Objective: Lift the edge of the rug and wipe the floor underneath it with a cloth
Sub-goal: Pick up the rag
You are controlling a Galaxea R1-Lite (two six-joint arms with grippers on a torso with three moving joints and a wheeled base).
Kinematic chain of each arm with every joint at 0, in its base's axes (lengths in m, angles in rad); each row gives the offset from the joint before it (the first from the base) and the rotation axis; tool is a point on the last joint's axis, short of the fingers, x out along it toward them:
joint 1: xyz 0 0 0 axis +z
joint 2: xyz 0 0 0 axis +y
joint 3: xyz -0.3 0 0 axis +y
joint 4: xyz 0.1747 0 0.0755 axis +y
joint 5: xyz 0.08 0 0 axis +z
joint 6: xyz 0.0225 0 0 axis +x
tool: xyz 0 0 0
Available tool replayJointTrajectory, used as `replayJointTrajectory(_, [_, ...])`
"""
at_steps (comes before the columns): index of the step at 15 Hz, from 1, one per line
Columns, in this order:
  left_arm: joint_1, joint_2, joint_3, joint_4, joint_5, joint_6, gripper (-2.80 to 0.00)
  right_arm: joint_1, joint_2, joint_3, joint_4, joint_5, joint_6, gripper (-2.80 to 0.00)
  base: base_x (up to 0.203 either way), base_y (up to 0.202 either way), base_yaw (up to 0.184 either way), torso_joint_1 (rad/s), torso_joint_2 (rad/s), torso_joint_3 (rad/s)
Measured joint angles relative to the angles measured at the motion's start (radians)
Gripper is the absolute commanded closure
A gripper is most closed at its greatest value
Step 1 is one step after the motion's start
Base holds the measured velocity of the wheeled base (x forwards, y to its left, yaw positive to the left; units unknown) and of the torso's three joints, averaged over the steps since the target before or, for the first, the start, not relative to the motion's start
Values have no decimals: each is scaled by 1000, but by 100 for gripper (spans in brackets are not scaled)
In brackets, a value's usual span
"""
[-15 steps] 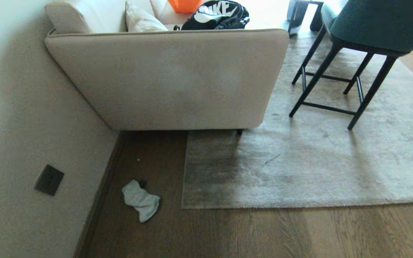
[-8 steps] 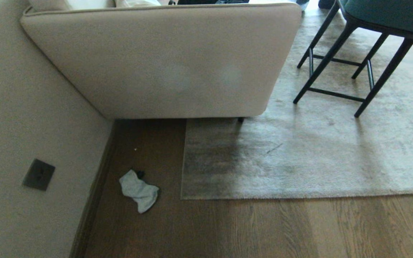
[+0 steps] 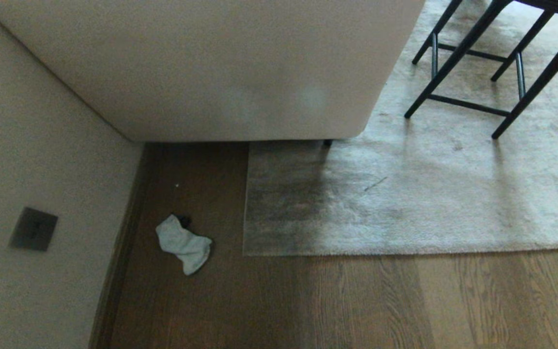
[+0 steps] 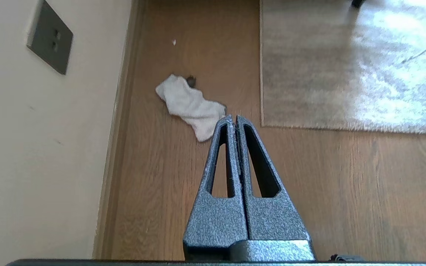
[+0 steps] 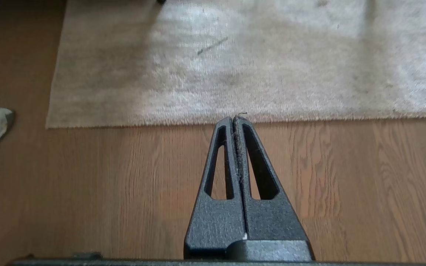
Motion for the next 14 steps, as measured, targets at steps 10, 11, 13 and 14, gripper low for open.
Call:
replayJointTrajectory(10, [0,0,0,0,1,1,0,0,0,0,0,0,0,0,0,0,0,3,2,-196])
replayJointTrajectory(11, [0,0,0,0,0,0,0,0,0,0,0,0,0,0,0,0,0,7,-2,-195])
replayJointTrajectory(13, [0,0,0,0,0,0,0,0,0,0,0,0,0,0,0,0,0,2,2,-202])
replayJointTrajectory(14, [0,0,0,0,0,0,0,0,0,0,0,0,0,0,0,0,0,6,2,-194])
